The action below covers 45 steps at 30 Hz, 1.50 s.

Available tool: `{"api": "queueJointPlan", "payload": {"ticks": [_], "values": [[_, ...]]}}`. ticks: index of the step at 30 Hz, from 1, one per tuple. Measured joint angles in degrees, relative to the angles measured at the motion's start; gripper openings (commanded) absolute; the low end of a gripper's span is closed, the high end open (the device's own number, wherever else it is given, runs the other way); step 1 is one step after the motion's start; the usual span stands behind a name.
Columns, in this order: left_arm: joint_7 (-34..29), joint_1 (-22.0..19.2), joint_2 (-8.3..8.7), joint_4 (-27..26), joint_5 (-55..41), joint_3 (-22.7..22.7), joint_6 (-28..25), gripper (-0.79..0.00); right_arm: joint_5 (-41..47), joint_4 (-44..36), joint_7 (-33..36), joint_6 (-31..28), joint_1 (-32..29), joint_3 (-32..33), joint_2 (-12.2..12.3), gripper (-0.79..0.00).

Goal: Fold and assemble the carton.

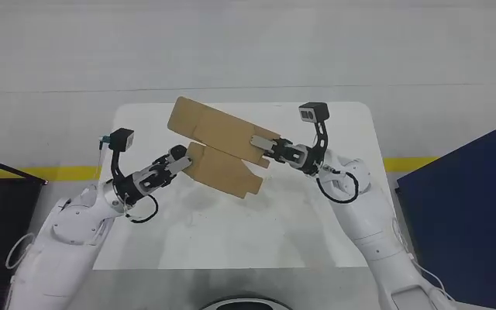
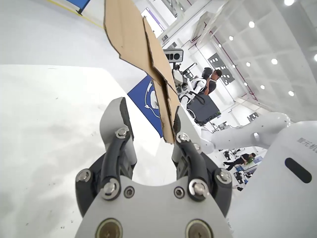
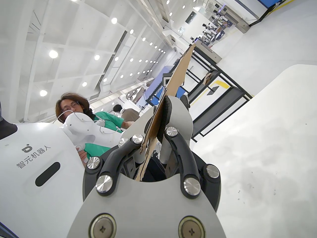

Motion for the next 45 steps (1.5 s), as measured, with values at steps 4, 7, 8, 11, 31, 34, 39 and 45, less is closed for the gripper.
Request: {"api": "queueJointPlan", "payload": {"ticks": [4,7,8,11,31,34,39,45], "values": [[-0.48,-1.20,-0.13,1.01,0.48,0.90,0.16,-0.480,-0.47,-0.58,-0.30,0.07,-0.26,-0.03,0.09,-0.785],[2.36,-2.00,-0.04,1.43,5.42,-1.03,0.84,-0.443,-0.67,-0.73,-0.77,0.15,-0.30,-0.01,0.14,-0.785],[4.54,-1.92,0.08,0.73,9.79,-2.65,1.34,-0.443,-0.66,-0.70,-1.03,0.20,-0.29,0.04,0.16,-0.785],[11.58,1.13,0.17,-3.42,17.09,-6.62,0.55,-0.440,-0.43,-0.24,-1.61,0.37,-0.21,0.18,0.20,-0.785],[10.73,9.65,0.57,-14.77,17.12,-7.44,-0.56,-0.483,-4.27,0.59,-4.98,-0.65,-0.08,-0.53,0.28,-0.785],[10.51,8.84,0.50,-14.26,19.09,-6.60,-0.02,-0.486,-4.41,0.14,-4.96,-1.00,-0.75,-0.29,0.42,-0.785],[10.46,7.70,0.33,-13.30,19.92,-5.05,0.89,-0.489,-5.63,-1.30,-5.00,-1.52,-1.80,0.11,0.66,-0.785],[9.76,6.82,0.19,-12.01,19.64,-3.22,1.21,-0.496,-7.16,-3.41,-5.23,-1.89,-3.24,0.50,0.96,-0.785]]}}
